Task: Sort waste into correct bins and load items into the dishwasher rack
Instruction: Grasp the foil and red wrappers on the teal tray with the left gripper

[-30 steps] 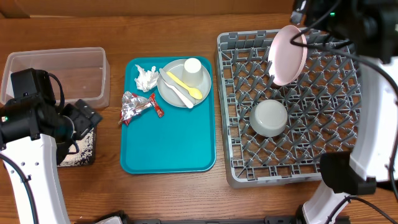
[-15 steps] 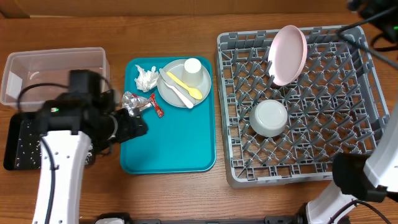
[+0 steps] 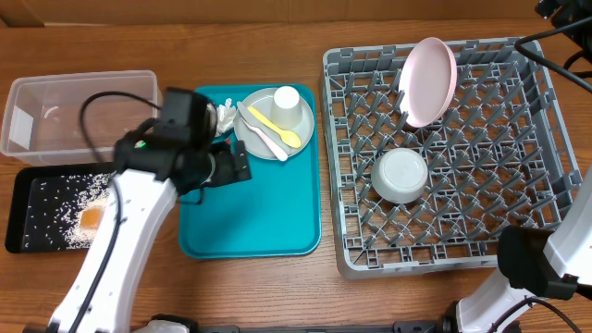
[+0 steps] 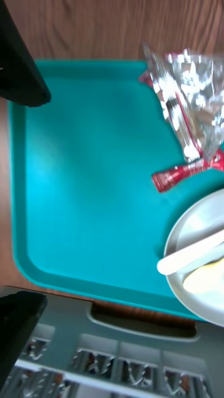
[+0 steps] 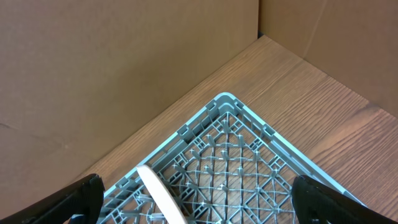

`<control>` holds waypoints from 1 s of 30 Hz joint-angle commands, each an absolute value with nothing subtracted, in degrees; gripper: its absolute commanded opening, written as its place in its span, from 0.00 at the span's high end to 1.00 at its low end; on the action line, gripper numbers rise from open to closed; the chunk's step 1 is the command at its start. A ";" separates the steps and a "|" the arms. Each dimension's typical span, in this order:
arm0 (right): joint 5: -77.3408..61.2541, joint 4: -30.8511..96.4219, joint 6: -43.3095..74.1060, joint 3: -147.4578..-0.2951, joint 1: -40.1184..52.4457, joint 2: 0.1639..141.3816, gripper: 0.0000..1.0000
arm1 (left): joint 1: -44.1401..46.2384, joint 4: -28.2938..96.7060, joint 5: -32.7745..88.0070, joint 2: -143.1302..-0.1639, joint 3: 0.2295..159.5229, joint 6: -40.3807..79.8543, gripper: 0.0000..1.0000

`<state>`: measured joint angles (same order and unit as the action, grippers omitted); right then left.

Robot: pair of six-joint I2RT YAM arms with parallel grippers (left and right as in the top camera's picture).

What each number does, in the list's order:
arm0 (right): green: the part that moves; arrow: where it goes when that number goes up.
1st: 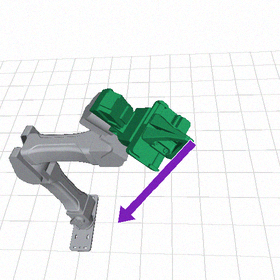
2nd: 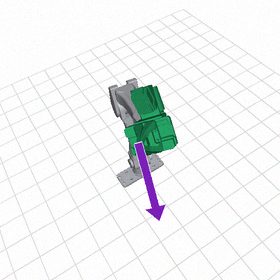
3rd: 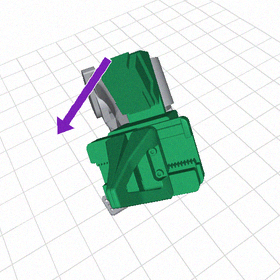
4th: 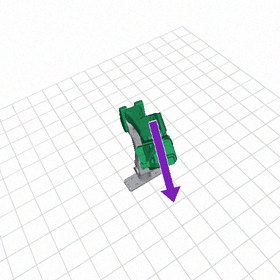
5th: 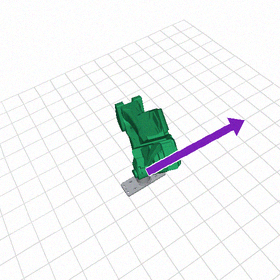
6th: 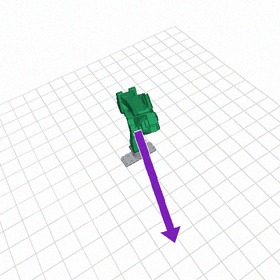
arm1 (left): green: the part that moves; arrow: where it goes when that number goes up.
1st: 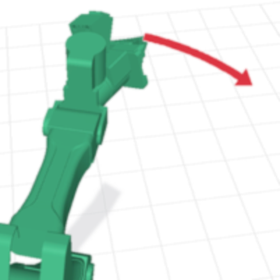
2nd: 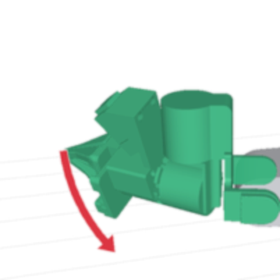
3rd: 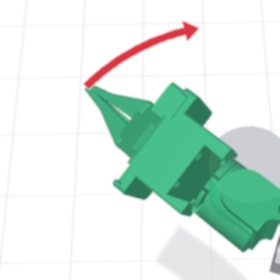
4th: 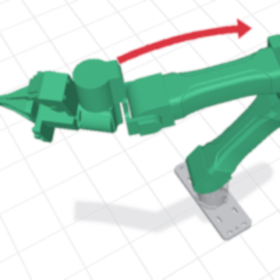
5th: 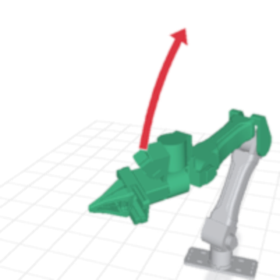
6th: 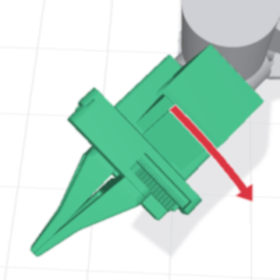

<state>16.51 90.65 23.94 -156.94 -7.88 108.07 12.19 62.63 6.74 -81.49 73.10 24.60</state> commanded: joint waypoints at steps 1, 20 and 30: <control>17.08 90.41 24.25 -156.75 -8.01 108.07 0.00 | 14.26 60.45 3.84 -87.07 72.75 29.69 0.03; 17.10 90.41 24.25 -156.75 -8.01 108.07 0.00 | 11.38 50.41 1.15 -110.41 72.75 45.80 0.16; 17.10 90.41 24.25 -156.75 -8.01 108.07 0.00 | 11.20 41.69 0.86 -112.12 72.75 40.80 0.16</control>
